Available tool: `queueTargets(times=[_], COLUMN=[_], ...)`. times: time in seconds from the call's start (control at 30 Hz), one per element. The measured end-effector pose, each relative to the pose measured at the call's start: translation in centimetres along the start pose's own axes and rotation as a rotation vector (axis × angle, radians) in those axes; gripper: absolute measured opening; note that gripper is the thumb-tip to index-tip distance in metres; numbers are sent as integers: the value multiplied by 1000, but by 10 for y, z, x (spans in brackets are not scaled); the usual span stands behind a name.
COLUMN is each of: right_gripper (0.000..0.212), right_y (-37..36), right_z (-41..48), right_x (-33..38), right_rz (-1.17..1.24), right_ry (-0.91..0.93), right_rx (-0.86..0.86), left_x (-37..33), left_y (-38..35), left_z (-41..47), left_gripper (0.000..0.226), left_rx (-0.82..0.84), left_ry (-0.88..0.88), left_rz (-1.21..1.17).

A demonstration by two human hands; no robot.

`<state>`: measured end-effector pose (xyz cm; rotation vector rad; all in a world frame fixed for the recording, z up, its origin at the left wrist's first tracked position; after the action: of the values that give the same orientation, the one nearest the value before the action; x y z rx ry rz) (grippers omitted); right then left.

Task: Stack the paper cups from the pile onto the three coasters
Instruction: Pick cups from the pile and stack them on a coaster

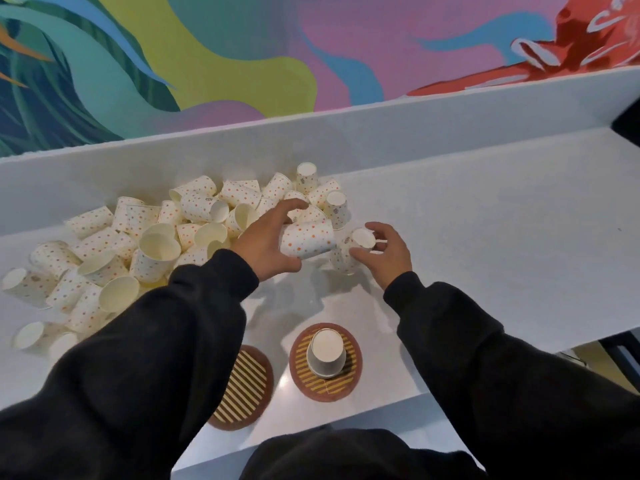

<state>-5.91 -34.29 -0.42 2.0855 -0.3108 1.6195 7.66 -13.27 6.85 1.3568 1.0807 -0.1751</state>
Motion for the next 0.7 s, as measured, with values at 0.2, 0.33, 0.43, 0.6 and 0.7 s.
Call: queueTargets(times=[0.2,0.33,0.43,0.6,0.7], right_gripper=[45,43,45,51,53], right_y=[26,39,44,37,26], right_z=[-57,-97,-121,-146,-152], right_x=[13,38,58,76,69], right_rz=[82,137,150,48,-77], right_ry=[148,247,320,448,483], right_rx=[-28,-16,32,110,134], left_x=[-10,-22,-23,-10,1], left_y=[-39,-73,-99,-131,-146], left_z=[-64,-98,-109,-112,-109], left_gripper=[78,78,79,80,80], left_rx=[-16,-75,-51,-55,-43], left_ry=[67,42,49,91,119], left_rz=[-343,-404,-345,-273,-224])
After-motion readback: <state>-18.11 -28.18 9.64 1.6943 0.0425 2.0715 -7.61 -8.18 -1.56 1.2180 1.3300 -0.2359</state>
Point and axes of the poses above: each hand's wrist, its own z-axis towards the middle knuckle, its own y-axis out of the back of the hand, x = y × z, the point moved 1 cm from there along z, towards the middle knuckle, and after that the axes turned 11 degrees about x, right-handed, at the moved point
